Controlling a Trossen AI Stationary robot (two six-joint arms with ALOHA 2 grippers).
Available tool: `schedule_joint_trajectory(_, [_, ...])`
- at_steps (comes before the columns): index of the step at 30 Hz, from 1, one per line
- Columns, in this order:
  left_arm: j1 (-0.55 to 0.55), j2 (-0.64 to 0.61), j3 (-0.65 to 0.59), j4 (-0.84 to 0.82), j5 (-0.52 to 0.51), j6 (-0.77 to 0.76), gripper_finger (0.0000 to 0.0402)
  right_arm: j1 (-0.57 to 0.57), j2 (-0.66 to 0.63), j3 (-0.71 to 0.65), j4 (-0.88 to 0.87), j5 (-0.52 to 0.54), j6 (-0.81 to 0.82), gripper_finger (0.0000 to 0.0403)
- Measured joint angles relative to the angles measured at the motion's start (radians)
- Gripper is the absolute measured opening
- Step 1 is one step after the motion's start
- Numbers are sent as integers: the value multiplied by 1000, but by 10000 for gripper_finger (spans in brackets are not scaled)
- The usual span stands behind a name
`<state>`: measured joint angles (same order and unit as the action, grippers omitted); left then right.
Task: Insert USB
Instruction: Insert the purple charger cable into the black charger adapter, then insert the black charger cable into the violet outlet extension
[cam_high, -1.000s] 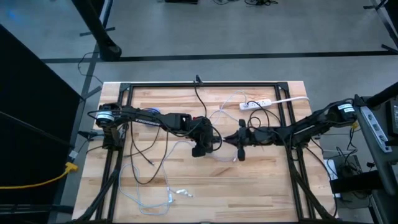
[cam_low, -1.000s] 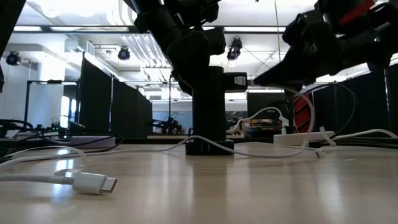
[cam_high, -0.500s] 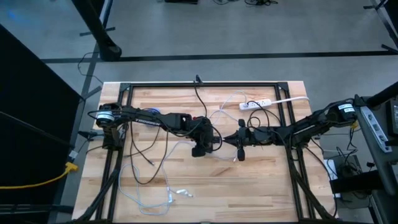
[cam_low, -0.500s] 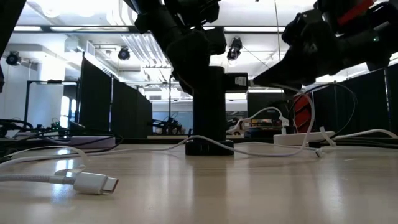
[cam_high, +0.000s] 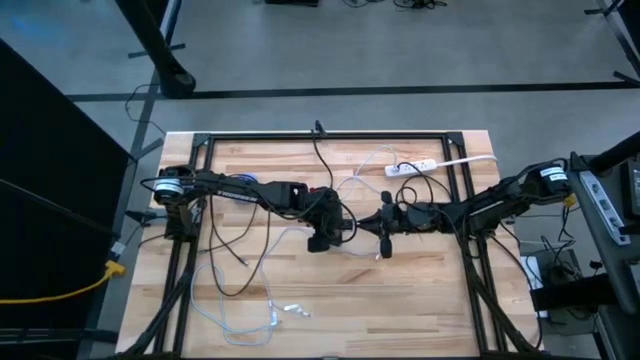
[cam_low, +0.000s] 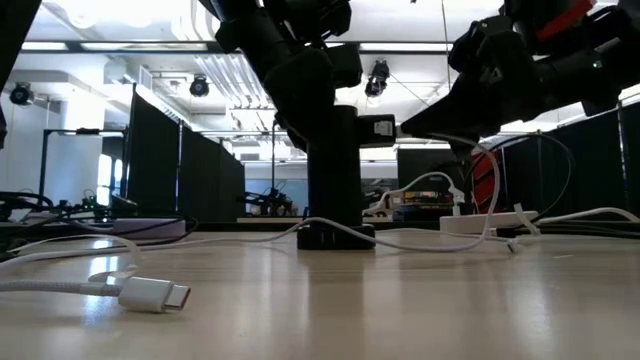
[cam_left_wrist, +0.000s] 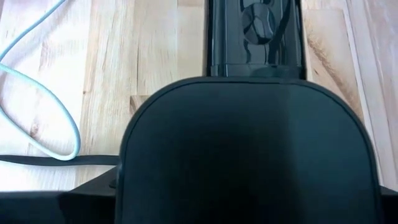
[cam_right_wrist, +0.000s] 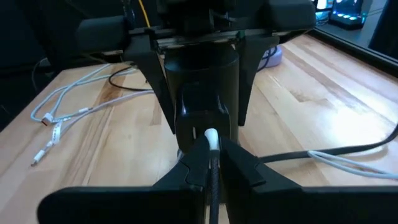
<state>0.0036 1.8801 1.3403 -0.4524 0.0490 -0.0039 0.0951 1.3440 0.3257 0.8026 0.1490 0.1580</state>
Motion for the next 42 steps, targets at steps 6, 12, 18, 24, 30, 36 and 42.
schedule_joint_trajectory(6, [0, 0, 0, -2, 0, -2, 260, -13, 21, 5, 12, -8, -14, 11])
schedule_joint_trajectory(12, [0, 0, -1, -8, 5, 0, 260, -16, 26, 18, 20, -38, 0, 11])
schedule_joint_trajectory(18, [-1, 0, -1, -10, 5, -3, 260, -30, 32, 24, 4, -46, -19, 11])
schedule_joint_trajectory(24, [-1, 0, 1, -14, 5, -4, 260, -30, 25, 24, -21, -50, 14, 11])
schedule_joint_trajectory(30, [-1, 1, 4, -10, 2, -16, 260, -31, -118, 26, -243, -51, 50, 62])
schedule_joint_trajectory(36, [-1, 0, 4, -14, 2, -14, 260, -31, -411, 47, -540, -49, 54, 141])
schedule_joint_trajectory(42, [0, 0, 3, -15, 3, -12, 260, -31, -635, 80, -716, -44, 52, 171])
